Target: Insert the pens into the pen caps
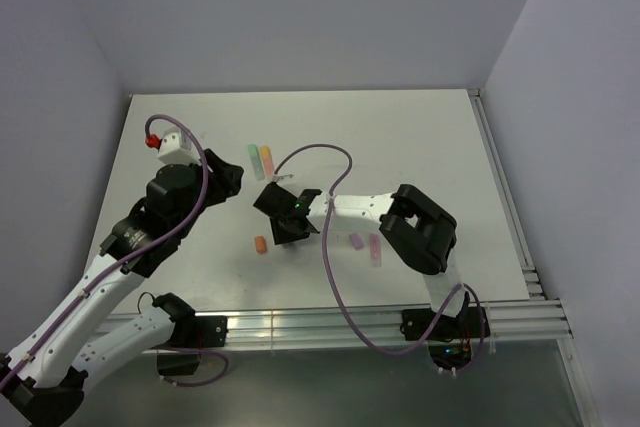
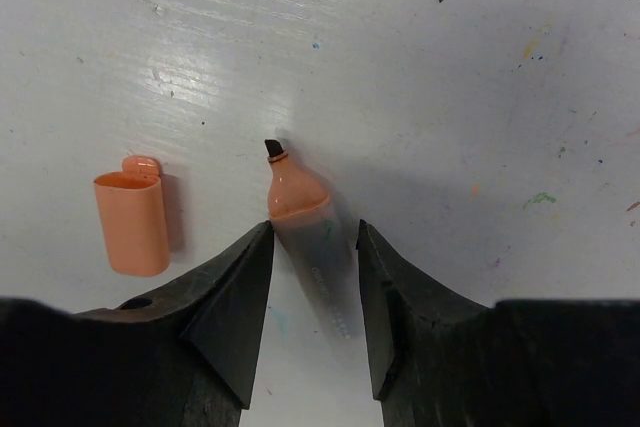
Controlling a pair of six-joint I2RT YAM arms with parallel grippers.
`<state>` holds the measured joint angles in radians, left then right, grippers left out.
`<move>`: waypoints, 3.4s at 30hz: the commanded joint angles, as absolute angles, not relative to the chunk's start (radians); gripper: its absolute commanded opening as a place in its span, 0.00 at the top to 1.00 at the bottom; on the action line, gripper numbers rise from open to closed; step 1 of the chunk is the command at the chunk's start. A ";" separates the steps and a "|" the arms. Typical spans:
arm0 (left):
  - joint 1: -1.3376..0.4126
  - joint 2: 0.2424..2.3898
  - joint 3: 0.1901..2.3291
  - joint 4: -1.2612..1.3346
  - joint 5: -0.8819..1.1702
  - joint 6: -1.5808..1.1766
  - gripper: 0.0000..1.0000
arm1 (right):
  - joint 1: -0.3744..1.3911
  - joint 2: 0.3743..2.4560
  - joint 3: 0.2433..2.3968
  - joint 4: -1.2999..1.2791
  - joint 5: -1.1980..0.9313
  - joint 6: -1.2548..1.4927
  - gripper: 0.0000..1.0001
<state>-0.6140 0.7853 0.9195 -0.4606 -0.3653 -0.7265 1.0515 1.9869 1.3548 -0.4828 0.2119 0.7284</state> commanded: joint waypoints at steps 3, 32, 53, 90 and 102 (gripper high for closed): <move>-0.603 0.792 0.913 -0.436 -0.334 -0.724 0.44 | 1.058 2.013 1.370 -0.483 0.227 0.738 0.54; -0.485 0.735 0.729 -0.127 0.162 -0.804 0.40 | 0.809 1.646 1.271 -0.419 0.130 0.703 1.00; -0.486 0.897 0.632 0.117 0.293 -0.868 0.38 | 0.833 1.595 1.535 -0.465 0.146 0.755 1.00; -0.488 0.900 0.609 0.137 0.318 -0.865 0.58 | 0.956 1.680 1.649 -0.474 0.146 0.772 1.00; -0.488 0.907 0.620 0.112 0.304 -0.857 0.99 | 0.968 1.684 1.660 -0.491 0.169 0.747 0.97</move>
